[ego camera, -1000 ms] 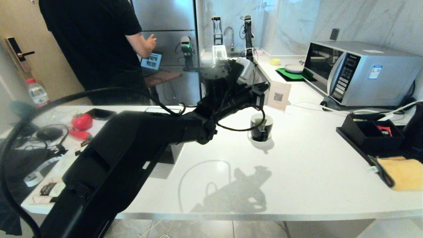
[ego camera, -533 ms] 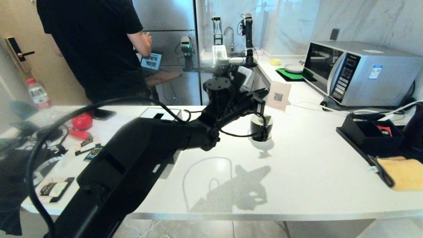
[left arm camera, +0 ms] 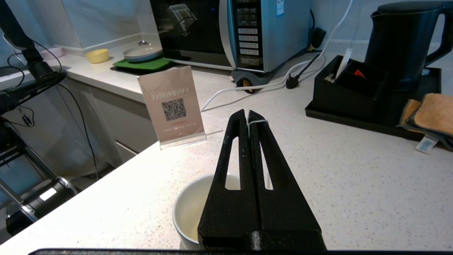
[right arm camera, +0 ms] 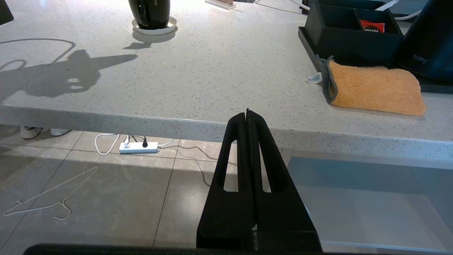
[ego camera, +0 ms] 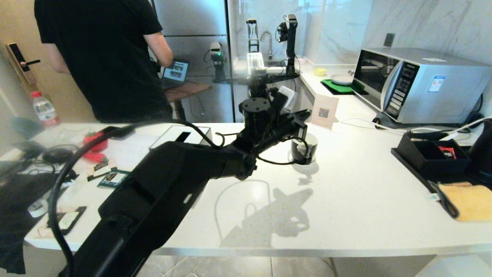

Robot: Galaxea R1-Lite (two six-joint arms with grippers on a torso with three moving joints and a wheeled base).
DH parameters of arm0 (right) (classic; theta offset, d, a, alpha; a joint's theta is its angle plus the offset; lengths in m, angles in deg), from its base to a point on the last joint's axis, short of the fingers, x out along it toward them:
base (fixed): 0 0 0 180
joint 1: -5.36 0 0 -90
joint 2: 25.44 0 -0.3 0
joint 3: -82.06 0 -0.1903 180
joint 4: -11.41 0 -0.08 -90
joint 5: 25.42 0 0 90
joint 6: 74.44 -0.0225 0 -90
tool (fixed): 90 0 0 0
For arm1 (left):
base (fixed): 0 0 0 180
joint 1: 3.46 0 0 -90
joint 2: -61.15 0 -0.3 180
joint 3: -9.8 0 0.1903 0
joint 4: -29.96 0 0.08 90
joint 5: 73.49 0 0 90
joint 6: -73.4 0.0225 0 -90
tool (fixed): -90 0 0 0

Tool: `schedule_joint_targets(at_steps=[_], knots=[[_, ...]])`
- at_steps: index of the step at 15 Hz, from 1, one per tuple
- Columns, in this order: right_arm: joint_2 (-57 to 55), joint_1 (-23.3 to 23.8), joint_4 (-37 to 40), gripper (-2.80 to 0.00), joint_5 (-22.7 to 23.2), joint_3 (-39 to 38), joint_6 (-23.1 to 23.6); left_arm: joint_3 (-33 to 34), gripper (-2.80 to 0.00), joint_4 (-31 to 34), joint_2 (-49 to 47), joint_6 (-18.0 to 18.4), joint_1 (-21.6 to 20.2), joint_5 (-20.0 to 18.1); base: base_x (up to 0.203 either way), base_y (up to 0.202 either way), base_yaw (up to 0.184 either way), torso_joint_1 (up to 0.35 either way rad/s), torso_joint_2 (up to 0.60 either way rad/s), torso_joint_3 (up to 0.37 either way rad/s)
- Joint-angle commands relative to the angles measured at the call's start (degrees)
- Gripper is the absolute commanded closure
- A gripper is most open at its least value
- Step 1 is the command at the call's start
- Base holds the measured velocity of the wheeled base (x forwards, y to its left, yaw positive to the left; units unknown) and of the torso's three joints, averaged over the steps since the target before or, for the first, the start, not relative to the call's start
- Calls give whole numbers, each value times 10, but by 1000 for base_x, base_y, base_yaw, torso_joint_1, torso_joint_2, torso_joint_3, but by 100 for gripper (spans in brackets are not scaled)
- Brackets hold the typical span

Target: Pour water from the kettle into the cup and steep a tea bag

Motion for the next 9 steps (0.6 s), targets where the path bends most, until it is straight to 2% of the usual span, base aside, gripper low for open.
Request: schedule_joint_targets(at_steps=[1,9], knots=[[-1,0,0,0,1,0,0,0,0,-13,-6,-1,0,0,0,0,0,0,0,0],[-1,0,0,0,0,0,0,1,0,-15,-5,-1,-2,1,0,0,0,0,0,0]])
